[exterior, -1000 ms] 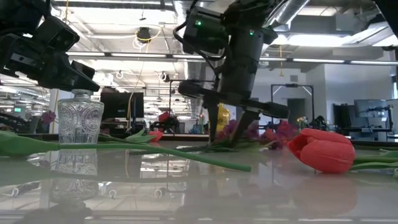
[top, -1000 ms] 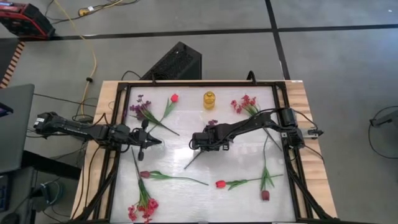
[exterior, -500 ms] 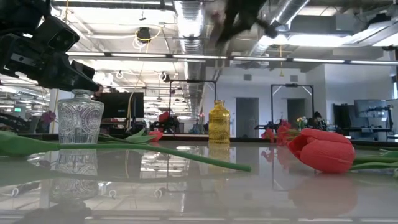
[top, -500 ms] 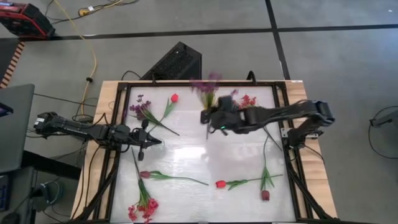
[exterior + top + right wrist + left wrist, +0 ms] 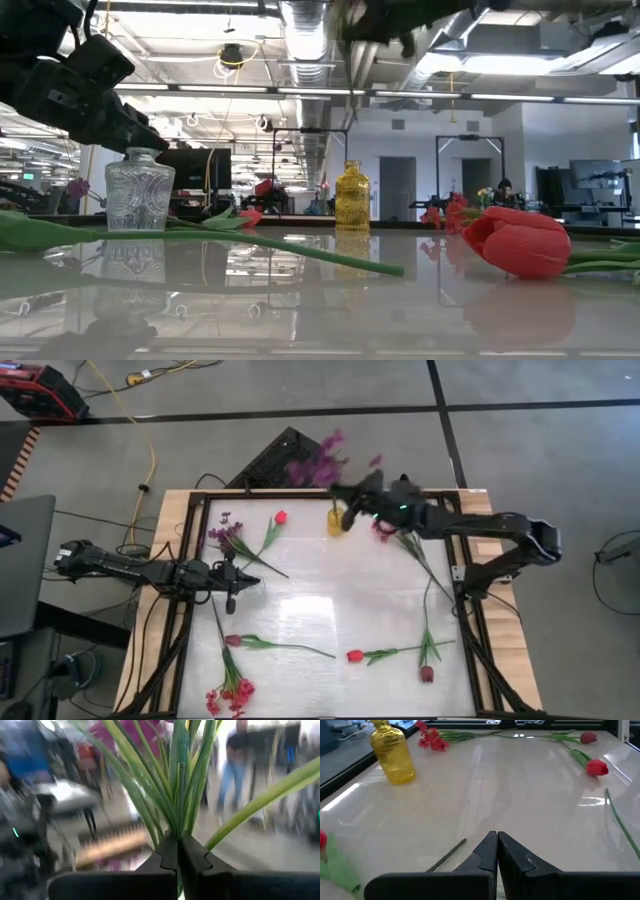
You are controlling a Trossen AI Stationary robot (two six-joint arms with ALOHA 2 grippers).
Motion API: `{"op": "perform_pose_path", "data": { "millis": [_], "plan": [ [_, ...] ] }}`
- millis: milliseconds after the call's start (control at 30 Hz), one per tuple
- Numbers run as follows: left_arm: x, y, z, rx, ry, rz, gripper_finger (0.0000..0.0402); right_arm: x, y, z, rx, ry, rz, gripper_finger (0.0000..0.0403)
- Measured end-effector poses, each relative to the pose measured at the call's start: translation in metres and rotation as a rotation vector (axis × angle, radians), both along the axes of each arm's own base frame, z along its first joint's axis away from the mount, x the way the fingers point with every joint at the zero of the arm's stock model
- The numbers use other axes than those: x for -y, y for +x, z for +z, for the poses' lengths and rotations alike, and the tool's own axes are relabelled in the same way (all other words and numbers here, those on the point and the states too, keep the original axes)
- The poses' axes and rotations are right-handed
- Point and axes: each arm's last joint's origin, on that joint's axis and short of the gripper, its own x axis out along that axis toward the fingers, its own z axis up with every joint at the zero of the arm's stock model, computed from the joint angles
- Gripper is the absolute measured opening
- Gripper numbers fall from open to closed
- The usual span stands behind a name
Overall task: Sort flowers into vase by color
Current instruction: Put the right violet flowers into the yellow vase
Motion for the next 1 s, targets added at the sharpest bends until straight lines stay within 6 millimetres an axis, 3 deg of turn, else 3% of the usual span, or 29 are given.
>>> {"op": "perform_pose_path", "data": {
  "millis": [100, 233, 333, 433, 533, 767, 867, 1000],
  "plan": [
    [0.001, 0.000, 0.000, 0.009, -0.014, -0.017, 0.0000, 0.013, -0.020, -0.010, 0.121, -0.105, 0.099, 0.0023],
    [0.006, 0.003, 0.008, 0.085, -0.078, -0.183, 0.0000, 0.028, -0.043, -0.040, 0.275, -0.211, 0.128, 0.0023],
    [0.009, 0.004, 0.019, 0.204, -0.097, -0.283, 0.0000, 0.039, -0.048, -0.063, 0.217, -0.257, 0.204, 0.0023],
    [0.010, 0.005, 0.030, 0.312, -0.047, -0.309, 0.0000, 0.043, -0.042, -0.076, 0.194, -0.217, 0.282, 0.0023],
    [0.007, 0.005, 0.036, 0.371, 0.030, -0.220, 0.0000, 0.044, -0.036, -0.077, 0.247, -0.321, 0.293, 0.0023],
    [-0.007, 0.003, 0.025, 0.256, 0.100, 0.254, 0.0000, 0.063, -0.031, -0.102, 0.228, -0.365, 0.237, 0.0023],
    [-0.008, 0.002, 0.024, 0.235, 0.113, 0.297, 0.0000, 0.077, -0.036, -0.109, 0.230, -0.312, 0.216, 0.0023],
    [-0.008, 0.003, 0.024, 0.235, 0.119, 0.279, 0.0000, 0.088, -0.050, -0.099, 0.300, -0.282, 0.239, 0.0023]
  ]
}}
